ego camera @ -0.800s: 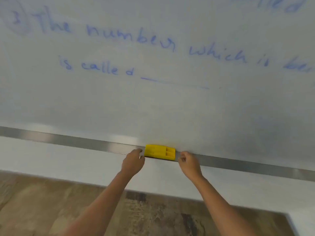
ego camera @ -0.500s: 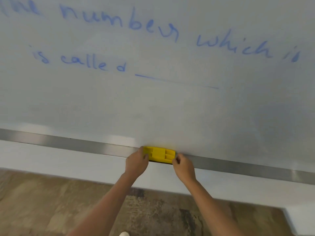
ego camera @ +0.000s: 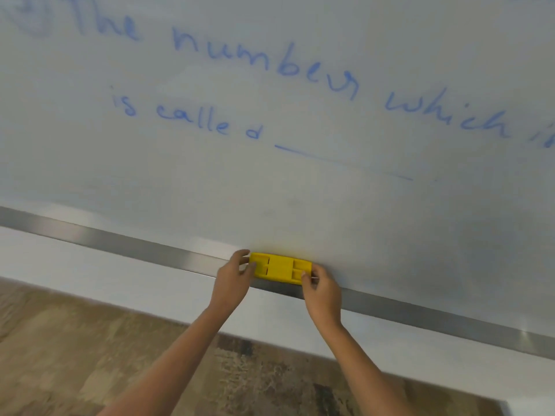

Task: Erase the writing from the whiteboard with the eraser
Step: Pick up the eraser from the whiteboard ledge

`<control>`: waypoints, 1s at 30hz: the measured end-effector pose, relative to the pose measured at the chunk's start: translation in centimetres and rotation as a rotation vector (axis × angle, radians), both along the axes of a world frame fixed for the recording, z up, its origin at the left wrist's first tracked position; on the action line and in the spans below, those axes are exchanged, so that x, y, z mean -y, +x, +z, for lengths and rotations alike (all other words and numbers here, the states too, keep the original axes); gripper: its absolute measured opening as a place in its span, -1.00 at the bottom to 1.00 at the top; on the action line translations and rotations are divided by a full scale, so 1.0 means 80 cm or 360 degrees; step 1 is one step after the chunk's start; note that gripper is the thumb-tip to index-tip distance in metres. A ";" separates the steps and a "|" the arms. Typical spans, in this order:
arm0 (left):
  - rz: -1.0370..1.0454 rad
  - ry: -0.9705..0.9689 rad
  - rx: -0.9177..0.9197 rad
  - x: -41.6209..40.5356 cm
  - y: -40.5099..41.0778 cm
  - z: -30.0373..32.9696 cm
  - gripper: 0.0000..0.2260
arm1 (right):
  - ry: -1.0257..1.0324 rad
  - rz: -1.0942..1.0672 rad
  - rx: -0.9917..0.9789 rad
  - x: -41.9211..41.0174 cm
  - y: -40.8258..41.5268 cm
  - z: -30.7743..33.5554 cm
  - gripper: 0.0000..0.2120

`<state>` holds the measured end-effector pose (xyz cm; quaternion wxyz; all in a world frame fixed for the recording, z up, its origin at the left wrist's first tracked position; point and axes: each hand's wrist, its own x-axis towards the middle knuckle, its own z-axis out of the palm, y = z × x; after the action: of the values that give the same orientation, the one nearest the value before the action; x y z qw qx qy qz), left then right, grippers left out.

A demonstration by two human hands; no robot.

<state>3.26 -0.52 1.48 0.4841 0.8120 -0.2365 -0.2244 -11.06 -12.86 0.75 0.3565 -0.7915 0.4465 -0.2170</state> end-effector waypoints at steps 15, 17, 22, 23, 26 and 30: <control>0.0217 -0.0749 -0.0026 -0.145 0.154 0.168 -0.73 | -0.0203 0.0104 0.0959 -0.138 0.161 0.169 -0.71; 0.0169 -0.0763 0.0044 -0.172 0.176 0.190 -0.72 | -0.0221 0.0122 0.1064 -0.161 0.188 0.197 -0.72; 0.0037 -0.0734 0.0215 -0.238 0.233 0.245 -0.84 | -0.0304 0.0158 0.1321 -0.223 0.257 0.269 -0.72; 0.0015 -0.0742 0.0250 -0.251 0.243 0.258 -0.86 | -0.0343 0.0172 0.1388 -0.237 0.269 0.286 -0.72; -0.0008 -0.0796 0.0362 -0.280 0.267 0.299 -0.86 | -0.0532 0.0189 0.1548 -0.276 0.308 0.331 -0.65; 0.0078 -0.0984 0.0448 -0.298 0.288 0.354 -0.85 | -0.0375 0.0174 0.1594 -0.322 0.354 0.380 -0.33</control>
<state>26.27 23.30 29.83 0.6752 0.6553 -0.3382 -0.0160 17.29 12.94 31.18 0.4459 -0.6475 0.1517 -0.5991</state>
